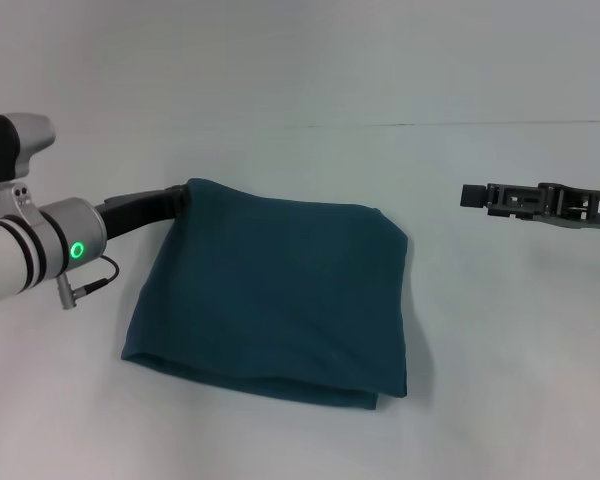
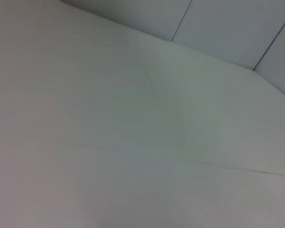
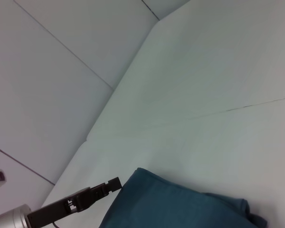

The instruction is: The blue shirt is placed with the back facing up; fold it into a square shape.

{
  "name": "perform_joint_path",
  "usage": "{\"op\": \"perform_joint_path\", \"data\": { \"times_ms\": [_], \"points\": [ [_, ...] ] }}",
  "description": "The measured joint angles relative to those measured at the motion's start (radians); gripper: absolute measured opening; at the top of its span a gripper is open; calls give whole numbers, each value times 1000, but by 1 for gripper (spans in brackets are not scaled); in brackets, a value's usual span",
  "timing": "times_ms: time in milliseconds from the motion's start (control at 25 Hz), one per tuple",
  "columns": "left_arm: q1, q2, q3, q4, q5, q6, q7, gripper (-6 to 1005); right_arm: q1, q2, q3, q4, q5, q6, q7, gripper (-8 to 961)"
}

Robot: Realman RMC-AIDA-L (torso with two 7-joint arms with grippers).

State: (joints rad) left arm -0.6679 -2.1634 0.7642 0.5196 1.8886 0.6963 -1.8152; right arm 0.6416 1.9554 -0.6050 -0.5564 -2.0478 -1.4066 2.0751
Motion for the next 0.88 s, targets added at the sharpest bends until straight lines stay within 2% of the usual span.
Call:
{"op": "perform_joint_path", "data": {
  "times_ms": [320,600,880],
  "points": [
    [-3,0,8,5,6,5,6,64,2,0,-1,0,0,1,1,879],
    [-3,0,13,5,10,4,8,272,3,0,-1,5,-1,2,6,879],
    [-2,-1,64,1,15,3,10,464,3,0,-1,8,-2,1,7,879]
  ]
}}
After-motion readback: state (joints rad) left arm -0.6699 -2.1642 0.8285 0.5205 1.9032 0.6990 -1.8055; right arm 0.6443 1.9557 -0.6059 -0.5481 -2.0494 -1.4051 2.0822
